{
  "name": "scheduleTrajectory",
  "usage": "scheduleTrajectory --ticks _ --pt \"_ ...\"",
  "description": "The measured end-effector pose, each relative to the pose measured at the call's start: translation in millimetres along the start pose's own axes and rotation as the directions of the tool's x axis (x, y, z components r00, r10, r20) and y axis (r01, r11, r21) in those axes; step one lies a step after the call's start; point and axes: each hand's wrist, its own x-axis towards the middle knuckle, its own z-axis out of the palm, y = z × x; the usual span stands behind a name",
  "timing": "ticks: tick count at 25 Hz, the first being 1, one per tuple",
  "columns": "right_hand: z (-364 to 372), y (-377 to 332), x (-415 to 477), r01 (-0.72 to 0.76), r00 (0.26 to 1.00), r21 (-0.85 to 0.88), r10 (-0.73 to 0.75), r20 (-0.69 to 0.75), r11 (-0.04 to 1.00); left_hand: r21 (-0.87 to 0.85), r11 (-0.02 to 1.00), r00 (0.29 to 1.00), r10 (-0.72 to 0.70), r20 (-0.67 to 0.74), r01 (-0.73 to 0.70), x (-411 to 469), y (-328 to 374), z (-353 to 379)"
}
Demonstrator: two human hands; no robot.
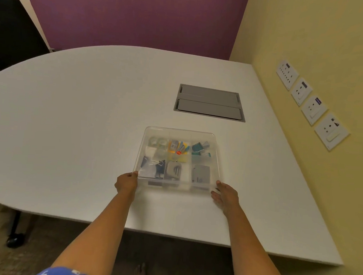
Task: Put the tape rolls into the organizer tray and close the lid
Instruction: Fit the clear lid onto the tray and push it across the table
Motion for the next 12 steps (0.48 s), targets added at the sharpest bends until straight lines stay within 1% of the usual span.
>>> scheduleTrajectory --ticks 4,8,12 --pt "7.2 -2.6 1.2 0.007 1.000 0.049 -0.006 -0.026 0.999 -0.061 0.998 0.999 -0.025 0.024 0.027 -0.2 3.2 -4.1" --pt "9.1 -2.7 6.7 0.000 1.000 0.063 0.001 -0.014 0.998 -0.079 0.995 0.998 -0.053 0.033 0.055 3.2 2.4 -4.5" --pt "13.2 -4.2 9.8 0.038 0.995 -0.063 -0.044 -0.088 0.997 -0.088 0.994 0.998 -0.063 0.024 0.064 6.7 -0.2 -2.1"
